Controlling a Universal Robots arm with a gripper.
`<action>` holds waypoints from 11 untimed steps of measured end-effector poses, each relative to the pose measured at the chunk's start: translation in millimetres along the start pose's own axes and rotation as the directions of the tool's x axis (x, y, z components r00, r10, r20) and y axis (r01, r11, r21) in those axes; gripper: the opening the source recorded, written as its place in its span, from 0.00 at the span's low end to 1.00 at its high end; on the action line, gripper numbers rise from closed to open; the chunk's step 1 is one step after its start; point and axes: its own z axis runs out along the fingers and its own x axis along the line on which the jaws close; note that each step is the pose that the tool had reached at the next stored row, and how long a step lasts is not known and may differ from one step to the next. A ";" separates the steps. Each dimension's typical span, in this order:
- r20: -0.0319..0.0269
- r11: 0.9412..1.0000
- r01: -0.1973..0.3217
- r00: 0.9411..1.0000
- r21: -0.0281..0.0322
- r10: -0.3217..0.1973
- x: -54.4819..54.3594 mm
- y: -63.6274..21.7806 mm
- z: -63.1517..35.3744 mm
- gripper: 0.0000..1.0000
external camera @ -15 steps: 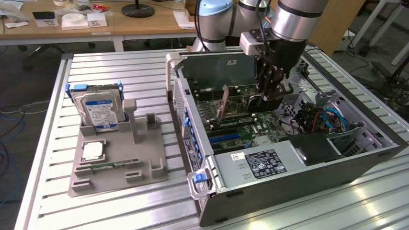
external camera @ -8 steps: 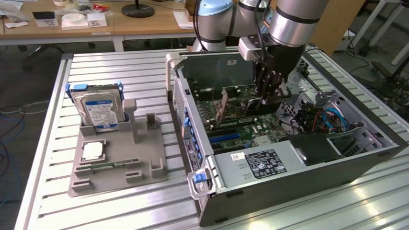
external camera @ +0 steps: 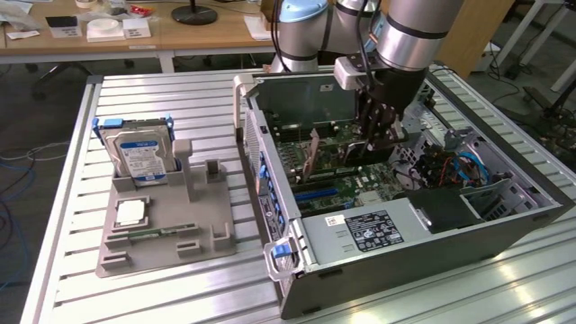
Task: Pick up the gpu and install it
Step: 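Insert the gpu into the slot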
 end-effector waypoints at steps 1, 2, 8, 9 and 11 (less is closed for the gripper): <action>0.000 1.000 0.000 1.000 0.000 0.000 0.2 0.4 0.8 0.26; 0.000 1.000 0.000 1.000 0.000 0.000 0.2 0.6 1.4 0.26; 0.000 1.000 0.001 1.000 0.000 -0.001 0.4 2.4 4.5 0.26; 0.000 1.000 0.001 1.000 0.000 -0.001 0.4 2.5 4.6 0.26; 0.000 1.000 0.001 1.000 0.000 -0.001 0.4 2.5 4.6 0.26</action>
